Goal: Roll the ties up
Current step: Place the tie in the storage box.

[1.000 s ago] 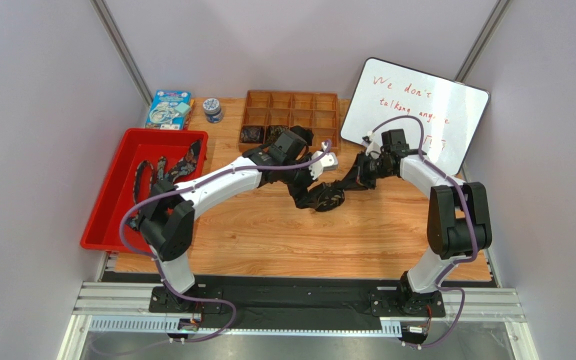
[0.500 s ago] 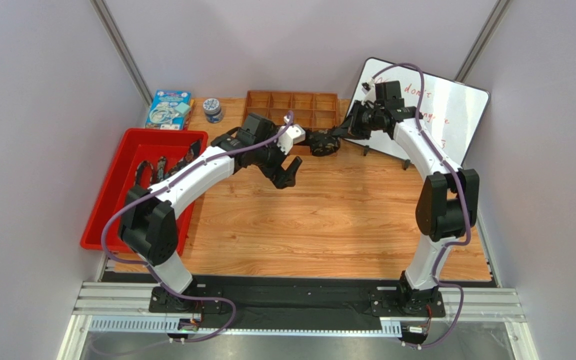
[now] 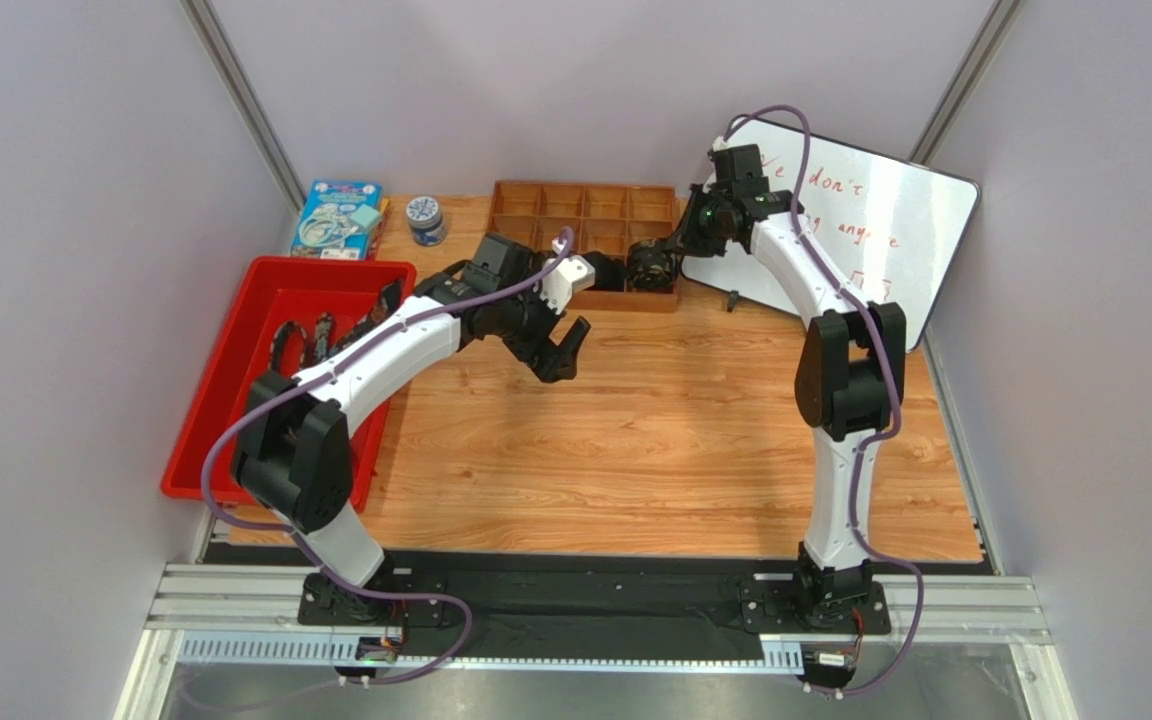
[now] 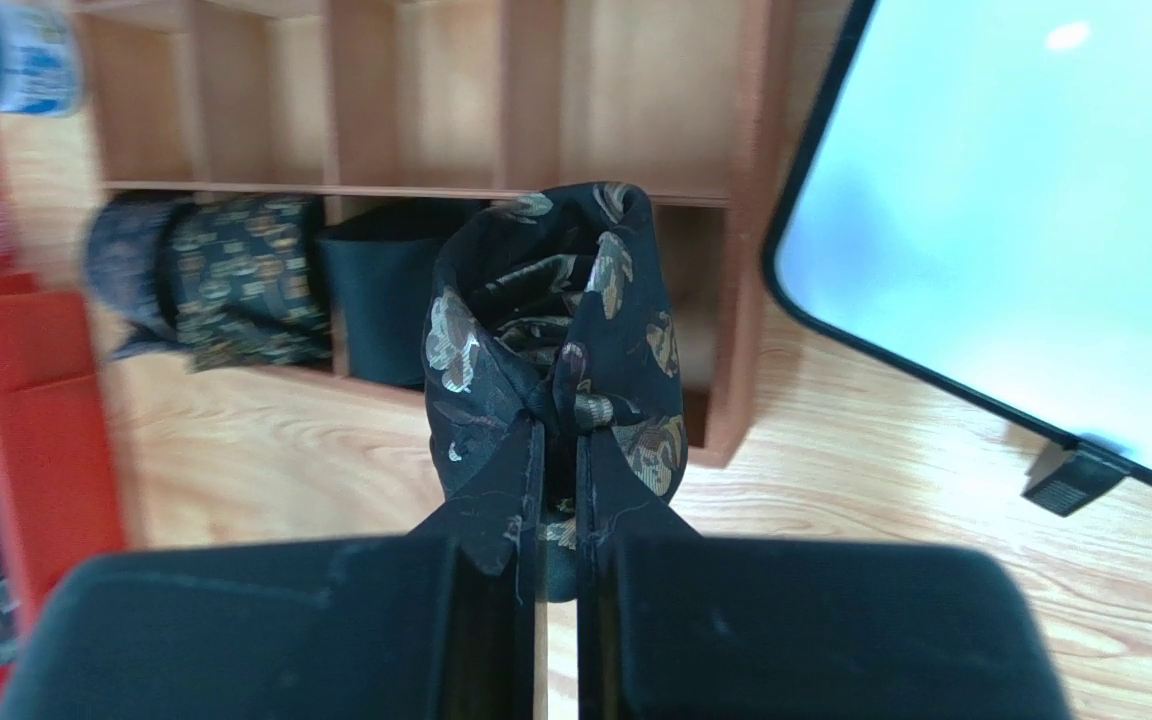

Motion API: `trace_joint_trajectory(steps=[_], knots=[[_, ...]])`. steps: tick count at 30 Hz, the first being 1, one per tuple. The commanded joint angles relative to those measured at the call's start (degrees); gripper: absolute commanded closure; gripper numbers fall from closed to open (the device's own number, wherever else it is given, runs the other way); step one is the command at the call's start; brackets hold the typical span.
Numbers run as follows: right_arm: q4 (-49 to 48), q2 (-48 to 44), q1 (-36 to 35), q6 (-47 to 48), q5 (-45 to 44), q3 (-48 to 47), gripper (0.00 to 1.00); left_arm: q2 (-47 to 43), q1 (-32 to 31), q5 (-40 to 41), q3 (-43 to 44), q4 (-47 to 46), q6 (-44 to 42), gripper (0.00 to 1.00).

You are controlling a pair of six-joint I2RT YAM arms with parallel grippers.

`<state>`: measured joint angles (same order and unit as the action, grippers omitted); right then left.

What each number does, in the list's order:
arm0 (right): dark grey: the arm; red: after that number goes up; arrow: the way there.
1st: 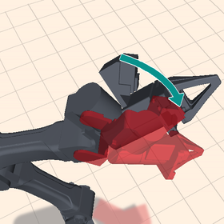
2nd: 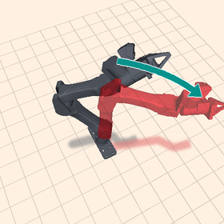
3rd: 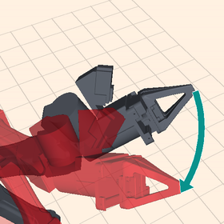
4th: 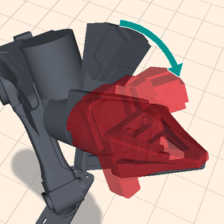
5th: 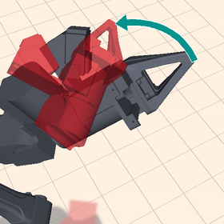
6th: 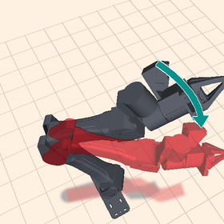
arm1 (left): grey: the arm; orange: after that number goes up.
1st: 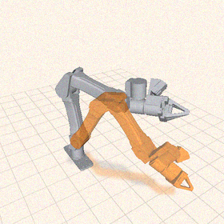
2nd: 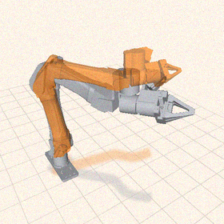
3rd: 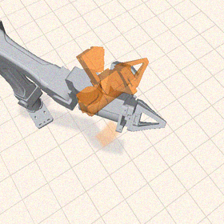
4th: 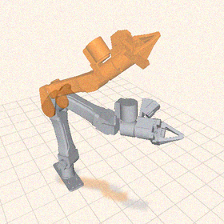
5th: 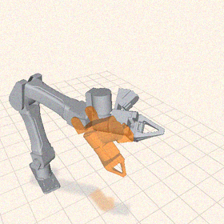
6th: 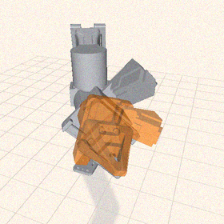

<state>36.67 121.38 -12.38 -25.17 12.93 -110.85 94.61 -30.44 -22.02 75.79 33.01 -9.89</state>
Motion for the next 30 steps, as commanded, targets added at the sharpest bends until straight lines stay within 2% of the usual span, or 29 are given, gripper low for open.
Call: trace_joint_trajectory(steps=[1,12,20,30], knots=[[0.3,2.0,-1.4,2.6,-6.9,-3.8,1.00,-1.9,1.4,-0.2,1.3,-0.2,0.1,0.01],[3.1,8.3,-2.9,5.0,-12.6,-7.9,1.00,-2.0,1.4,-1.6,-0.8,-0.7,1.2,0.01],[1.7,11.8,-3.4,5.3,-7.2,-10.8,1.00,-1.2,1.4,-1.9,-0.2,0.6,1.4,0.01],[3.8,4.8,-3.0,7.6,-1.9,-9.9,0.72,-1.7,4.3,-3.5,2.0,2.6,1.8,0.00]])
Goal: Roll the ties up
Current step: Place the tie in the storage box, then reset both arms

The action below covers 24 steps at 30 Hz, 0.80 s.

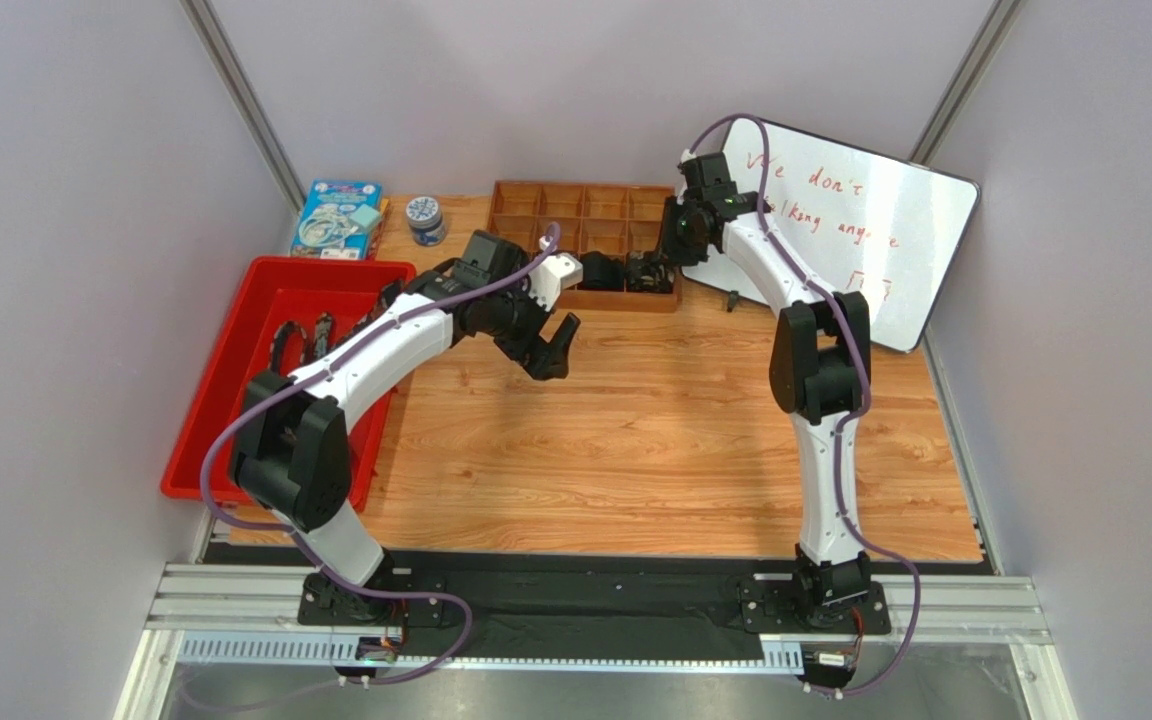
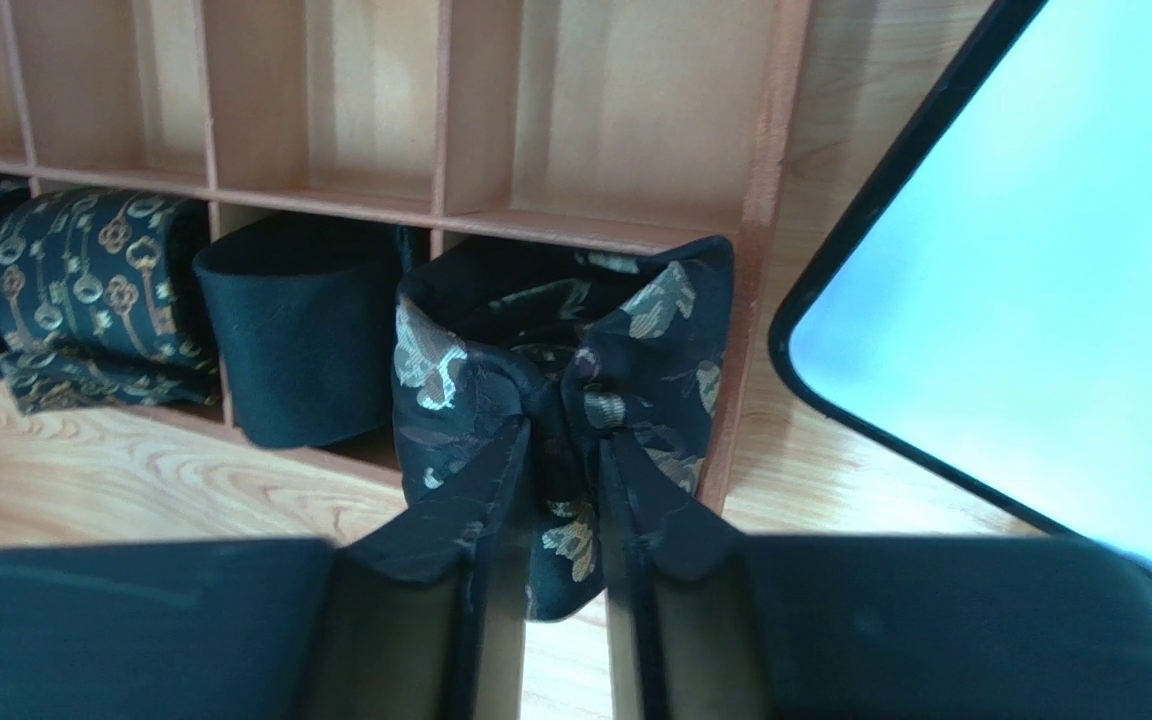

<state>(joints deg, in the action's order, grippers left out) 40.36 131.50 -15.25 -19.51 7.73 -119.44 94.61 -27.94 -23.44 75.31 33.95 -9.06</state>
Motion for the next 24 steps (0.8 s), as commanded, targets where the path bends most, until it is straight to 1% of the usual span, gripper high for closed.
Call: trace_joint_trajectory(steps=[1,3,4,9,10,12,13,15,16,17,18,19,20,21,22,24], knots=[[0.2,-6.9,0.0,2.0,3.7,-1.0,0.67,-1.7,2.3,-2.7,3.0,2.0,0.7,0.01],[0.3,-8.5,0.1,2.5,5.0,-0.1,0.61,-1.5,3.4,-3.4,4.7,3.0,0.5,0.00],[0.3,-10.5,0.3,2.8,5.4,0.8,0.52,-1.0,3.8,-3.7,5.4,3.6,0.4,0.00],[0.7,-15.7,1.1,4.6,7.5,3.2,0.39,0.2,6.6,-6.6,10.0,7.1,0.0,0.01],[0.9,-16.5,1.6,4.9,8.2,3.9,0.33,0.7,6.9,-7.1,10.7,7.6,-0.1,0.01],[1.5,-19.4,2.4,5.8,10.9,4.6,0.28,1.2,8.3,-7.2,13.1,9.2,-0.4,0.00],[1.5,-20.7,3.4,6.2,11.8,5.2,0.21,1.7,8.8,-7.2,14.1,9.6,-0.5,0.01],[1.8,-24.1,4.6,7.6,14.5,7.8,0.13,2.1,10.4,-7.4,17.3,11.0,-0.4,0.01],[2.1,-25.3,6.0,8.3,15.2,8.9,0.06,2.9,11.0,-6.8,20.2,11.6,-0.3,0.00],[2.4,-26.4,6.9,8.7,15.9,11.6,0.03,3.5,11.6,-6.0,21.8,13.4,-0.1,0.00],[3.1,-28.9,7.6,10.1,16.5,12.7,0.00,4.3,11.9,-5.3,23.7,14.5,0.4,0.00],[3.4,-30.2,9.6,10.8,17.1,14.2,0.00,6.1,12.1,-3.0,25.7,16.0,0.5,0.01],[3.8,-31.6,10.6,11.5,17.7,15.5,0.00,7.1,12.4,-1.7,29.8,18.9,0.6,0.00],[4.5,-34.2,11.5,12.1,17.8,18.5,0.00,8.0,12.6,-1.0,31.6,20.3,0.6,0.00],[4.9,-35.7,13.7,13.3,18.4,20.0,0.00,9.5,12.9,-1.3,33.1,21.6,0.7,0.00],[6.0,-38.2,15.2,14.4,19.1,24.6,0.00,10.4,14.0,-2.2,35.5,23.8,1.1,0.00]])
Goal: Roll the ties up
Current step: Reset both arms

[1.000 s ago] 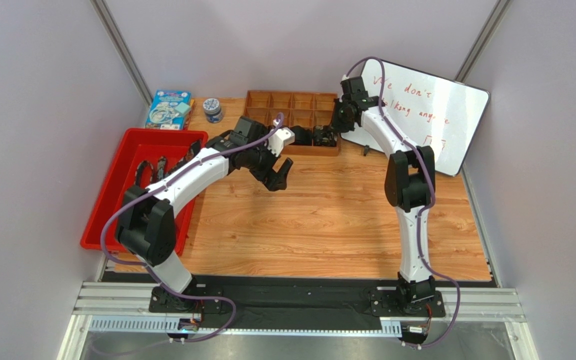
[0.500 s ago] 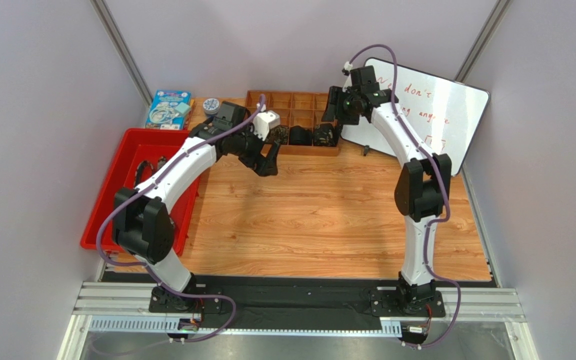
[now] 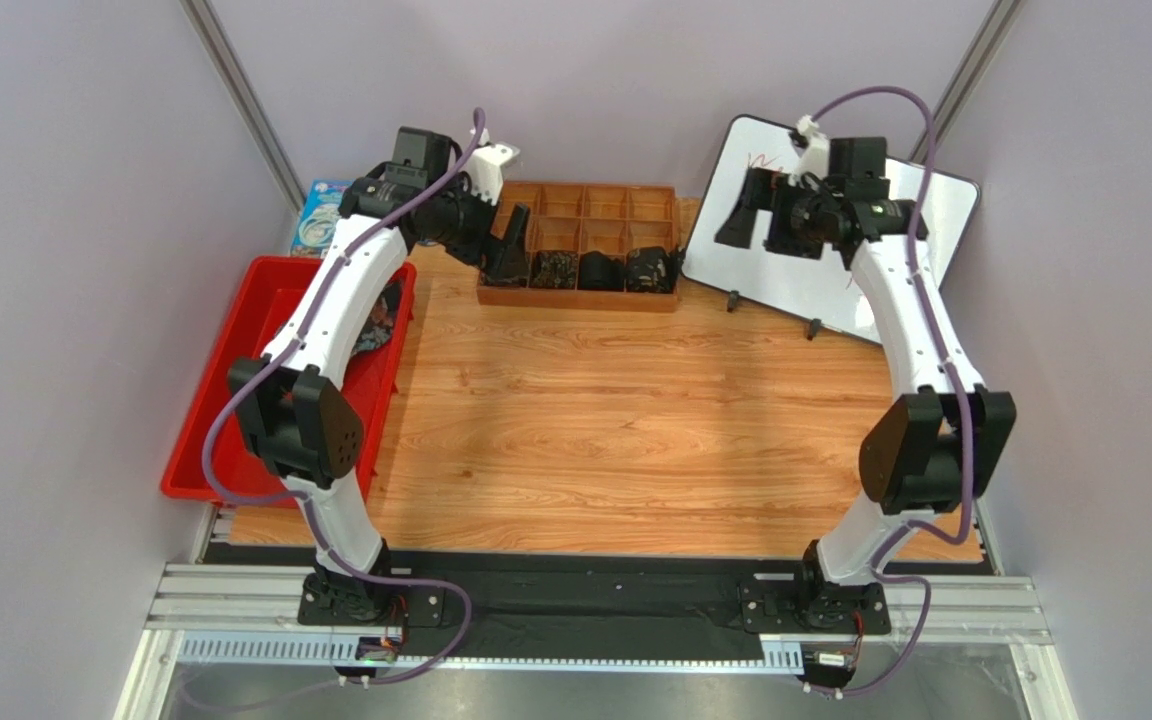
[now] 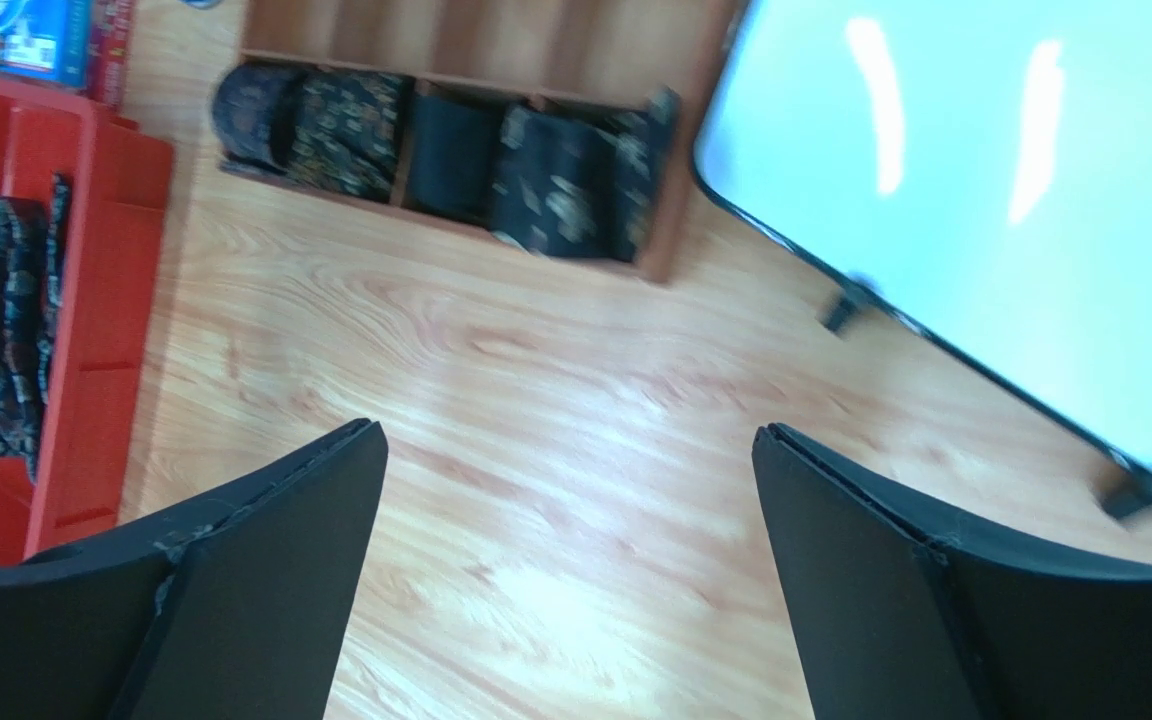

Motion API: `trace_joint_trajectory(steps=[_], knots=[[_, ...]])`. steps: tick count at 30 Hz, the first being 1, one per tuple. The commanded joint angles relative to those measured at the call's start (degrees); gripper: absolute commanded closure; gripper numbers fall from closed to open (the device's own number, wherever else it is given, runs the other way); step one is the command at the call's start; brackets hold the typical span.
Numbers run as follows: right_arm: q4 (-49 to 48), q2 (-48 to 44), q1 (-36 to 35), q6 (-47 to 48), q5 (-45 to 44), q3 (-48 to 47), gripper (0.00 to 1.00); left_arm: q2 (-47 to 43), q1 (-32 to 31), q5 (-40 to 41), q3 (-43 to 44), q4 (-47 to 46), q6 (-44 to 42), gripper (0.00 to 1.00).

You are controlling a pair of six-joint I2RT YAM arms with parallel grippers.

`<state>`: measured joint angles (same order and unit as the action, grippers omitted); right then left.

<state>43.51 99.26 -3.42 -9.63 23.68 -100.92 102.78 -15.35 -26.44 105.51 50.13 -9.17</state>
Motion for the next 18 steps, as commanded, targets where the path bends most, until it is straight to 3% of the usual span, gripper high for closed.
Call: trace_joint_trajectory(steps=[1,6,11,18], knots=[[3.3,-8.4,6.2,5.2,3.5,7.5,0.00,2.3,1.7,1.0,5.2,7.6,2.4,0.01],[5.9,-15.6,9.9,9.1,4.7,17.1,0.00,1.0,2.2,4.7,0.1,7.3,4.9,0.01],[5.2,-21.8,10.1,10.9,3.6,29.0,0.00,-4.4,2.2,5.0,-14.3,1.7,5.8,0.00],[3.4,-24.7,10.1,10.0,3.7,34.9,0.00,-13.1,2.3,7.2,-24.0,-1.8,4.8,0.00]])
